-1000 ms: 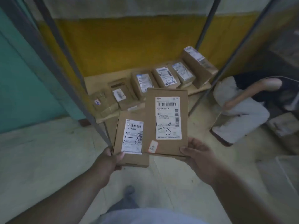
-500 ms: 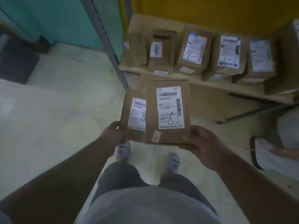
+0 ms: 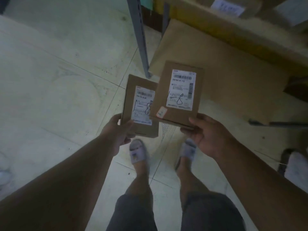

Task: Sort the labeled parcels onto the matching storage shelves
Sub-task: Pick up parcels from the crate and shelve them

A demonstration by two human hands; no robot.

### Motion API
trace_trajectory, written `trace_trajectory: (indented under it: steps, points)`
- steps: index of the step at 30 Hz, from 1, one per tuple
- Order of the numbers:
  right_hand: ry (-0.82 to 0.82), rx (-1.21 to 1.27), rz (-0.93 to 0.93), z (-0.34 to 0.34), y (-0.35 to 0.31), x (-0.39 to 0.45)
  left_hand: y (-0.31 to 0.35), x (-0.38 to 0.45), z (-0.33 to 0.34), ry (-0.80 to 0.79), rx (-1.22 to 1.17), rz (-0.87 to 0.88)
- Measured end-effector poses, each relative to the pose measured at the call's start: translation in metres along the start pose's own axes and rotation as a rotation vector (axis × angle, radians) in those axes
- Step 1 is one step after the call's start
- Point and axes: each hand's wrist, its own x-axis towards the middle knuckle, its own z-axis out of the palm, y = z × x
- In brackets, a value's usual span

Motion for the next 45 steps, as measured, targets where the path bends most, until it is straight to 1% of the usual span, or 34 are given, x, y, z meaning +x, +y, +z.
trace_trajectory:
  steps: [5, 11, 13, 17, 23, 27, 29, 31, 32, 33, 34, 37, 38, 39, 42, 43, 45]
  points:
    - [0.049, 0.01, -0.033, 0.025, 0.006, 0.111, -0.004, 0.085, 0.031, 0.048, 0.028, 0.023]
    - [0.082, -0.109, -0.19, 0.043, -0.021, 0.226, -0.022, 0.169, 0.061, 0.06, -0.005, 0.032]
    - [0.086, -0.146, -0.206, 0.05, -0.034, 0.257, -0.031, 0.187, 0.065, 0.063, -0.004, 0.019]
    - [0.061, -0.197, -0.182, 0.07, -0.052, 0.317, -0.041, 0.215, 0.065, 0.065, 0.013, -0.001]
    - [0.118, -0.189, -0.163, 0.092, -0.068, 0.375, -0.038, 0.242, 0.064, 0.003, 0.024, 0.031]
    - [0.157, -0.355, -0.228, 0.092, -0.076, 0.402, -0.037, 0.251, 0.065, -0.037, 0.029, 0.054]
    - [0.226, -0.539, -0.284, 0.088, -0.077, 0.408, -0.036, 0.252, 0.067, -0.045, 0.029, 0.051]
    - [0.353, -0.82, -0.343, 0.081, -0.07, 0.397, -0.035, 0.252, 0.068, -0.056, -0.006, 0.045]
    - [0.383, -0.901, -0.373, 0.074, -0.061, 0.385, -0.033, 0.25, 0.07, -0.068, -0.03, 0.042]
    - [0.358, -0.904, -0.373, 0.066, -0.049, 0.367, -0.031, 0.248, 0.072, -0.083, -0.054, 0.037]
    - [0.285, -0.862, -0.338, 0.056, -0.034, 0.347, -0.028, 0.245, 0.074, -0.099, -0.079, 0.036]
    - [0.018, -0.74, -0.141, 0.026, 0.014, 0.289, -0.016, 0.238, 0.086, -0.14, -0.123, 0.056]
    - [-0.042, -0.726, -0.121, 0.017, 0.025, 0.278, -0.011, 0.236, 0.091, -0.158, -0.126, 0.066]
    - [-0.064, -0.713, -0.13, 0.009, 0.032, 0.269, -0.005, 0.235, 0.096, -0.185, -0.121, 0.077]
    - [-0.014, -0.567, -0.216, -0.002, 0.034, 0.266, 0.012, 0.236, 0.116, -0.24, -0.056, 0.139]
    - [0.017, -0.496, -0.242, -0.003, 0.027, 0.268, 0.017, 0.237, 0.123, -0.229, 0.014, 0.189]
    - [0.094, -0.391, -0.305, -0.006, 0.0, 0.275, 0.028, 0.242, 0.136, -0.147, 0.275, 0.347]
